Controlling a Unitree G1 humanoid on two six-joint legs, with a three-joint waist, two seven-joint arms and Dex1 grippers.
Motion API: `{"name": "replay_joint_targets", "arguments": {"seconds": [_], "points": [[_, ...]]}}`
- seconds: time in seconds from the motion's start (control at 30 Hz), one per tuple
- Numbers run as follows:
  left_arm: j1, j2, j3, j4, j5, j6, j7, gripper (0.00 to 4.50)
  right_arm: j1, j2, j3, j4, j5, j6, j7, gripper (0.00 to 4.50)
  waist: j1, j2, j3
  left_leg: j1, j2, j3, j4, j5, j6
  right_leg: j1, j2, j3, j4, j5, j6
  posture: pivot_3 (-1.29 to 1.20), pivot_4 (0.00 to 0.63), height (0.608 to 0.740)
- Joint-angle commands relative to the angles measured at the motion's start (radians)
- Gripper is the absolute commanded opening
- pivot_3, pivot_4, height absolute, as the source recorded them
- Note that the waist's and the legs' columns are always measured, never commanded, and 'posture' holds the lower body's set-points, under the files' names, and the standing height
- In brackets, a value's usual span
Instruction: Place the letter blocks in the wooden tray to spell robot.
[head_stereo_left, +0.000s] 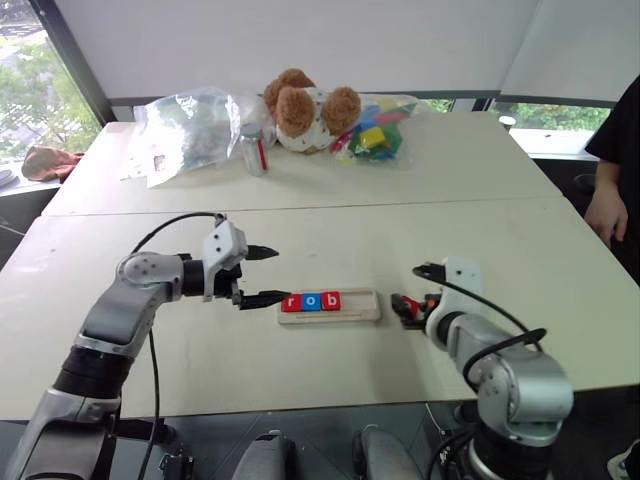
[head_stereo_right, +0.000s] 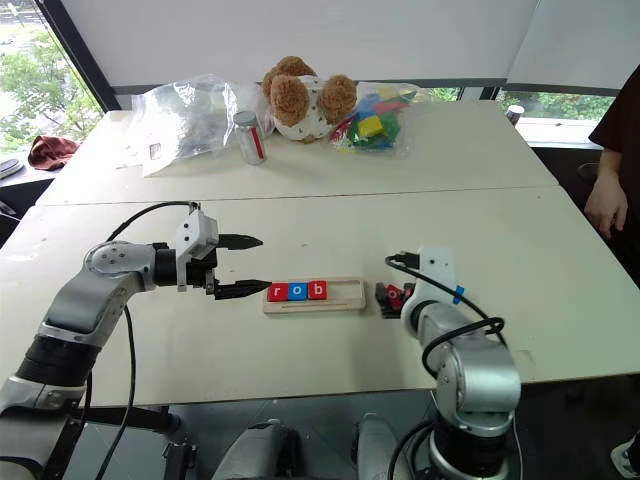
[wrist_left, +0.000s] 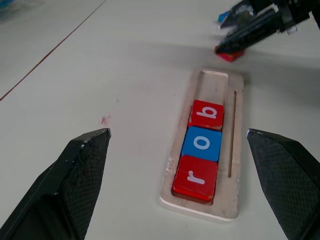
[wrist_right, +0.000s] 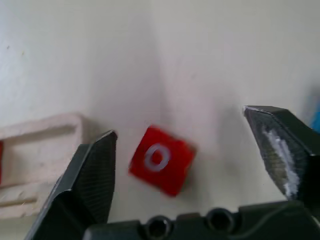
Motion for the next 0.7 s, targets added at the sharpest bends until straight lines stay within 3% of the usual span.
{"name": "replay_joint_targets", "arguments": {"seconds": [0.03, 0.13, 0.23, 0.3, 0.47, 0.7], "points": [[-0.011, 0.022, 0.042, -0.014, -0.004, -0.018, -0.004, 4.5, -0.044, -0.109, -0.031, -0.043, 0.084, 0.023, 0.118, 4.44, -0.001, 0.0, 0.0, 0.0, 0.001, 0.0, 0.0, 0.0, 0.0, 0.0, 0.0, 0.0, 0.0, 0.0, 0.0, 0.0, 0.15, 0.74], [-0.015, 0.032, 0.042, -0.01, -0.008, -0.02, -0.019, 4.5, -0.049, -0.286, -0.037, 0.041, 0.195, -0.154, 0.328, 4.44, -0.001, 0.0, 0.0, 0.0, 0.001, 0.0, -0.001, 0.0, 0.0, 0.0, 0.0, 0.0, -0.001, 0.0, 0.0, 0.0, 0.15, 0.74], [0.006, 0.061, 0.039, -0.044, -0.027, -0.01, -0.064, 4.5, 0.072, -0.543, 0.037, 0.204, 0.195, -0.67, 0.687, 4.44, 0.002, 0.0, 0.001, 0.0, 0.001, 0.0, 0.0, -0.001, 0.001, 0.002, 0.001, -0.001, -0.003, 0.0, 0.0, 0.0, 0.15, 0.74], [0.031, 0.088, 0.042, -0.083, -0.045, 0.007, -0.093, 4.5, 0.132, -0.628, 0.04, 0.334, 0.204, -0.932, 0.853, 4.44, 0.0, -0.003, 0.002, 0.0, 0.0, 0.0, -0.001, -0.002, 0.003, 0.004, 0.001, -0.002, -0.005, -0.001, 0.002, 0.0, 0.15, 0.74], [0.091, 0.132, 0.065, -0.149, -0.054, 0.028, -0.098, 4.5, 0.141, -0.661, 0.067, 0.574, 0.2, -1.254, 1.004, 4.44, -0.006, -0.003, 0.002, 0.001, 0.001, 0.002, 0.001, -0.002, 0.004, 0.004, 0.0, 0.0, -0.004, -0.001, 0.002, 0.0, 0.15, 0.74], [0.128, 0.134, 0.085, -0.178, -0.055, 0.046, -0.054, 4.5, 0.085, -0.616, 0.123, 0.737, 0.173, -1.383, 1.0, 4.44, 0.004, -0.003, 0.002, 0.002, 0.002, 0.001, 0.001, -0.002, 0.003, 0.004, -0.001, 0.001, -0.002, -0.001, 0.002, 0.0, 0.15, 0.74]]}}
